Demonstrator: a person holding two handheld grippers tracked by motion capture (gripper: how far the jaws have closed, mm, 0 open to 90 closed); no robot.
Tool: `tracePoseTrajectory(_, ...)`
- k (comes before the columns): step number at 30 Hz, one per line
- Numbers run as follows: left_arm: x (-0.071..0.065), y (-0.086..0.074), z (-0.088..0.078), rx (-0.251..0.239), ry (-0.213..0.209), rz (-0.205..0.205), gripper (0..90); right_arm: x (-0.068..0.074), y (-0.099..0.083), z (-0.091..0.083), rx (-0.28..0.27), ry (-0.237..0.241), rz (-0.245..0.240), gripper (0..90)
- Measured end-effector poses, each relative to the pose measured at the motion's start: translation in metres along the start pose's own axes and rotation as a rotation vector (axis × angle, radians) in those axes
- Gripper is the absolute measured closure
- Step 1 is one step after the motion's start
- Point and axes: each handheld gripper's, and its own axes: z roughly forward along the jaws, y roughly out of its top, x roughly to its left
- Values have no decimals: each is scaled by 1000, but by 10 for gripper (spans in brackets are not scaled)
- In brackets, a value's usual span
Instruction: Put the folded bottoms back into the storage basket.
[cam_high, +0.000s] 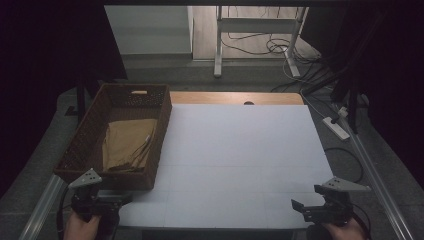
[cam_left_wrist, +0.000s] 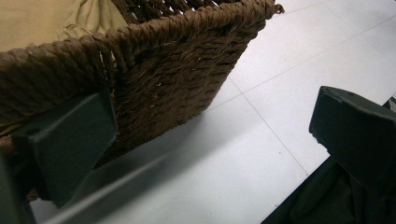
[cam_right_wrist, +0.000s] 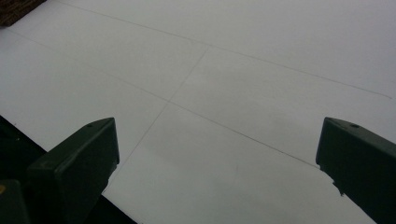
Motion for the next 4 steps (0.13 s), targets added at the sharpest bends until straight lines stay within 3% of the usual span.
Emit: tracePoseTrajectory(4, 0, 1, 0, 1, 0, 0, 0, -1, 0, 1, 7, 3, 2, 2)
